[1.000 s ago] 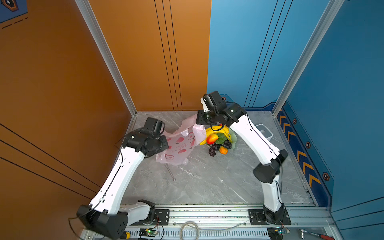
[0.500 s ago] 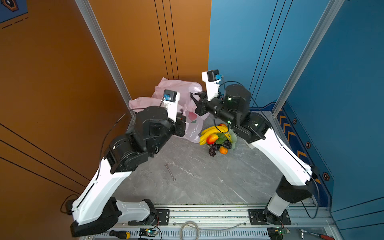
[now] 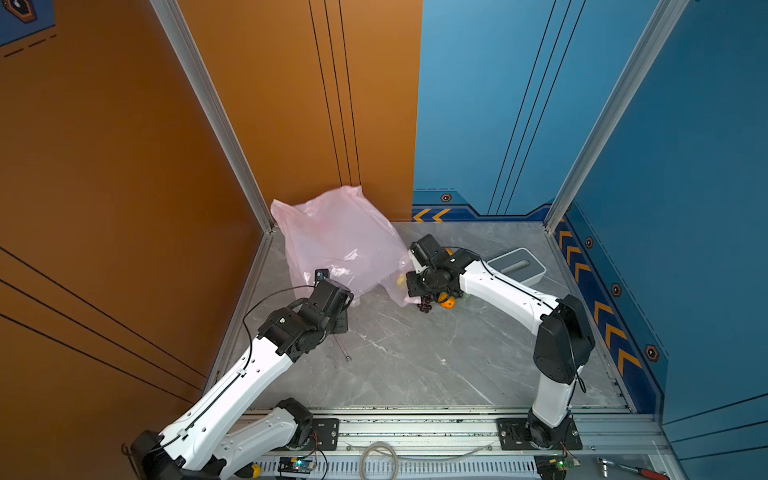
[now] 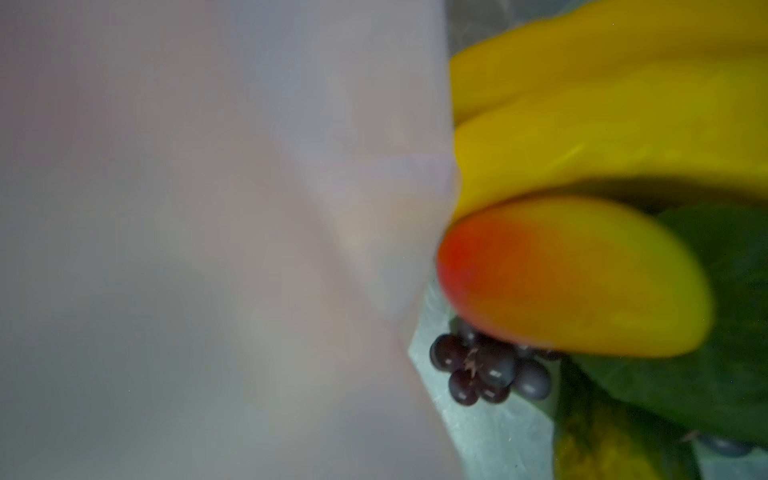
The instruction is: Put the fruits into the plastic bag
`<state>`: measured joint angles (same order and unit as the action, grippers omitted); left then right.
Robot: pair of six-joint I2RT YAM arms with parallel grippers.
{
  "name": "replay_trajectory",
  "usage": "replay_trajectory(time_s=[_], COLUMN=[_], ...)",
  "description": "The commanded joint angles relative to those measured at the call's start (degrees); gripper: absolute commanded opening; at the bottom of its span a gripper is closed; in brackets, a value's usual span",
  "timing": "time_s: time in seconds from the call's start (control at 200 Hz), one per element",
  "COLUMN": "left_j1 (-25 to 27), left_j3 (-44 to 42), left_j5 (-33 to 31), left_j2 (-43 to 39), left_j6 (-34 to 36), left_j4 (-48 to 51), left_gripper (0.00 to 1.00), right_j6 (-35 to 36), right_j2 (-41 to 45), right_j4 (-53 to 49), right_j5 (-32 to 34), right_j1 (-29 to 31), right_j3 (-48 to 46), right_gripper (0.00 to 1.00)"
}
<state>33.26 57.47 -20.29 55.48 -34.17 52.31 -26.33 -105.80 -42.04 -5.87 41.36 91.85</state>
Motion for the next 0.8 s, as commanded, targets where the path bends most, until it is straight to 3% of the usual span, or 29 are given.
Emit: replay_trajectory(time_s=[0.0, 0.15, 0.23, 0.541, 0.671, 0.796], left_j1=[-0.36, -3.68, -7.10, -8.35, -3.37, 3.46], left_j3=[-0.74, 1.15, 7.25, 44.22, 54.83, 56.11], left_j5=[4.95, 7.73, 10.31, 7.01, 0.85, -5.51], left_j2=[-1.76, -0.43, 2.96, 15.77, 16.33, 15.05], left_j6=[-4.95, -5.78, -4.06, 7.51, 15.18, 22.09], left_j4=[0.22, 0.42, 0.47, 2.74, 2.46, 1.18], left_gripper=[0.00, 0.00, 0.00, 0.00, 0.00, 0.00], right_j6=[-2.19, -2.03, -0.65, 12.89, 21.70, 26.50], right_j2=[4.69, 2.07, -0.39, -4.50, 0.39, 7.08], right_j4=[-1.15, -0.95, -0.26, 7.61, 18.00, 31.15], right_j5=[-2.52, -2.06, -0.62, 11.46, 15.20, 17.88], right_j1=[1.07, 1.09, 1.52, 6.20, 9.30, 10.54], right_j3=[2.66, 8.25, 15.79, 45.41, 43.13, 29.54], right_gripper=[0.00, 0.00, 0.00, 0.00, 0.00, 0.00])
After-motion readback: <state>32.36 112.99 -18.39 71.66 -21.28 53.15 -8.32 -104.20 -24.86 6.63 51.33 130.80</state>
